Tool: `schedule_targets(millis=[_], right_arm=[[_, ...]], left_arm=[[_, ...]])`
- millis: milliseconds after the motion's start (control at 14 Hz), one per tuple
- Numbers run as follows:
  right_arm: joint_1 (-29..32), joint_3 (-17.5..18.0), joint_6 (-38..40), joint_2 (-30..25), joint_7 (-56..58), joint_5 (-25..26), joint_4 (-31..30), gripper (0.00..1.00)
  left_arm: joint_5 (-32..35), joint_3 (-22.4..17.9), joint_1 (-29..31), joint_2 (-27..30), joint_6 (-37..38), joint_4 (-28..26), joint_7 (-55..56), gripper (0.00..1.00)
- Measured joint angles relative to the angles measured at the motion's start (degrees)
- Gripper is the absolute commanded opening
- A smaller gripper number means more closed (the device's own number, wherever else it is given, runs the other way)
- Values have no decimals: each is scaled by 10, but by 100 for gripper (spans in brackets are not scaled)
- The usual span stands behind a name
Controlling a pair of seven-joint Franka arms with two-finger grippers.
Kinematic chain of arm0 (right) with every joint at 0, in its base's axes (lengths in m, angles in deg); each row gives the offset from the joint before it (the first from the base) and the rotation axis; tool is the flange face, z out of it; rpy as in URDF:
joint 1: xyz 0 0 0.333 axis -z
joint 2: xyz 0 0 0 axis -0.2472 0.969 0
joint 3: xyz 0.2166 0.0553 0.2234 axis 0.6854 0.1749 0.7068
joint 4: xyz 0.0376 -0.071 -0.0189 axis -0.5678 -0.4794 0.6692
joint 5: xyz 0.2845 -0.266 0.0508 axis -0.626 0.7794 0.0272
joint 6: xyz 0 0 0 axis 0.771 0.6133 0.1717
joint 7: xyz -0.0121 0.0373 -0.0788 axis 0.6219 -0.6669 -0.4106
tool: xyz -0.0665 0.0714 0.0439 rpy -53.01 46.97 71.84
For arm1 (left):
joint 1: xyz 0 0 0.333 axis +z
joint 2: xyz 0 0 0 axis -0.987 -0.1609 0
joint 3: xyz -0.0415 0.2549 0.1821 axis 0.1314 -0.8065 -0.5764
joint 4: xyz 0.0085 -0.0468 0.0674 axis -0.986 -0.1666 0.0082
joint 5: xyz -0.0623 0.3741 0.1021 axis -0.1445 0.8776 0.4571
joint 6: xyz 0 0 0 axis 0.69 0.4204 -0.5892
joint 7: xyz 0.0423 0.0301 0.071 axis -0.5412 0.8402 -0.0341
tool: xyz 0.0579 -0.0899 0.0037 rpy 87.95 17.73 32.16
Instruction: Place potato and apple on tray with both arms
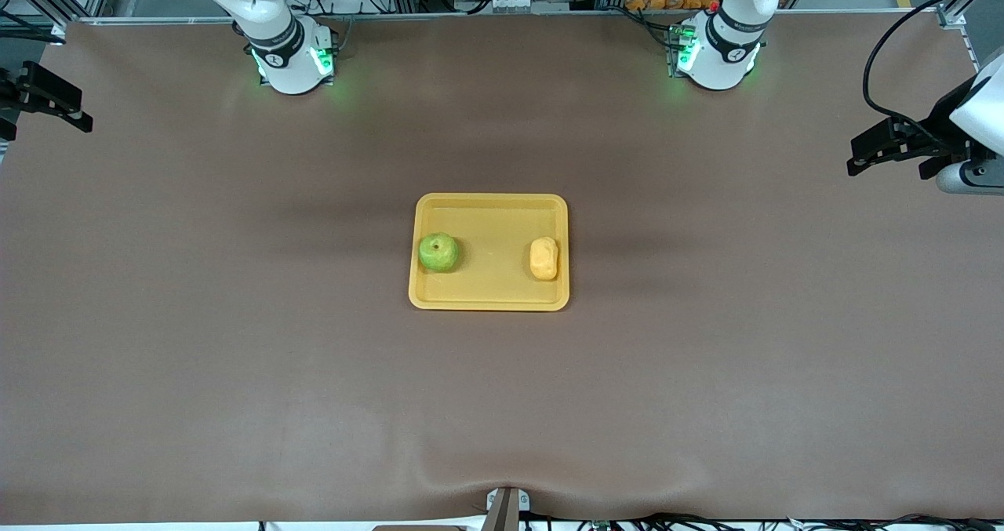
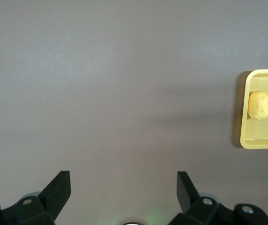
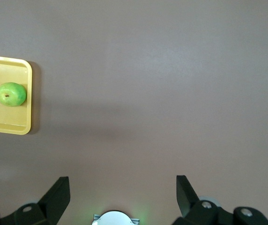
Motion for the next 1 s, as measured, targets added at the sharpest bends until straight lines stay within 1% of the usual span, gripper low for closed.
schedule_targets(millis=[429,1000], right_arm=[[0,-7,-2,0,0,0,10,100],[0,-7,-2,1,13,0,10,100]], left_arm=[[0,0,0,0,0,0,0,100],[-1,2,-1,0,0,0,0,100]])
